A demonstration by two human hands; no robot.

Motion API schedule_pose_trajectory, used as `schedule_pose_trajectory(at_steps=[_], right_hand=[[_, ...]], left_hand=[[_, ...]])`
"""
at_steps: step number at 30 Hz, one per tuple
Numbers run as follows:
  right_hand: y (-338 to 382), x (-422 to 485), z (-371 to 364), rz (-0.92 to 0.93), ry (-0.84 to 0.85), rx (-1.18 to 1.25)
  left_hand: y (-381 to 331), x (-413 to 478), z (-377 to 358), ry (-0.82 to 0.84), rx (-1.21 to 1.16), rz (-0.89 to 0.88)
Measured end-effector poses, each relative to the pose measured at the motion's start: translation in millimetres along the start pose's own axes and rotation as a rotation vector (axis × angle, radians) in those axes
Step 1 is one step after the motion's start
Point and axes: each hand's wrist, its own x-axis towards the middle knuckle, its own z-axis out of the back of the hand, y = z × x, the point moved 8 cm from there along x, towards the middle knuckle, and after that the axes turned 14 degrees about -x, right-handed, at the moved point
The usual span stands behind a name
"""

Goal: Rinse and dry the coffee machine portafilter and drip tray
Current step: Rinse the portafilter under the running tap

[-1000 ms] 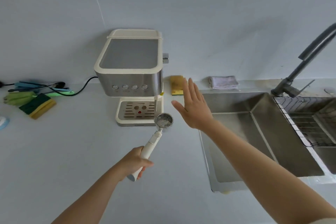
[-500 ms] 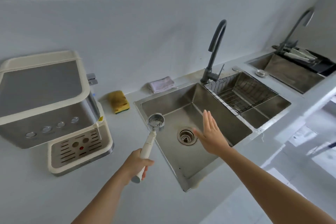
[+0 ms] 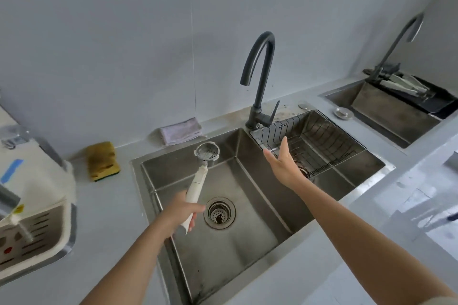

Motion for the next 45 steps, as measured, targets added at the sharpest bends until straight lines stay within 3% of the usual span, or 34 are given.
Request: schedule_pose_trajectory(at_steps=[9, 26, 31, 39, 45], right_hand=[[-27.4, 105.1, 54.9, 0.059, 0.148, 0.168], [-40.2, 236.5, 49.4, -0.316, 0.323, 0.422], [-39.0, 241.2, 24.2, -0.507, 0.432, 0.846], [-43.5, 250.0, 33.3, -0.366, 0.247, 0.446], [-45.6, 256.0, 35.7, -0.342, 0.206, 0.366]], left_hand=[[-33.0, 54.9, -83.0, -0.172, -0.086, 0.047], [-64.6, 94.1, -97.3, -0.271, -0.099, 0.052], [-63.1, 93.1, -95.3, -0.260, -0.075, 0.057], [-59.0, 91.7, -94.5, -0.235, -0.041, 0.062], [-56.0, 88.4, -90.6, -0.219, -0.049, 0.065]])
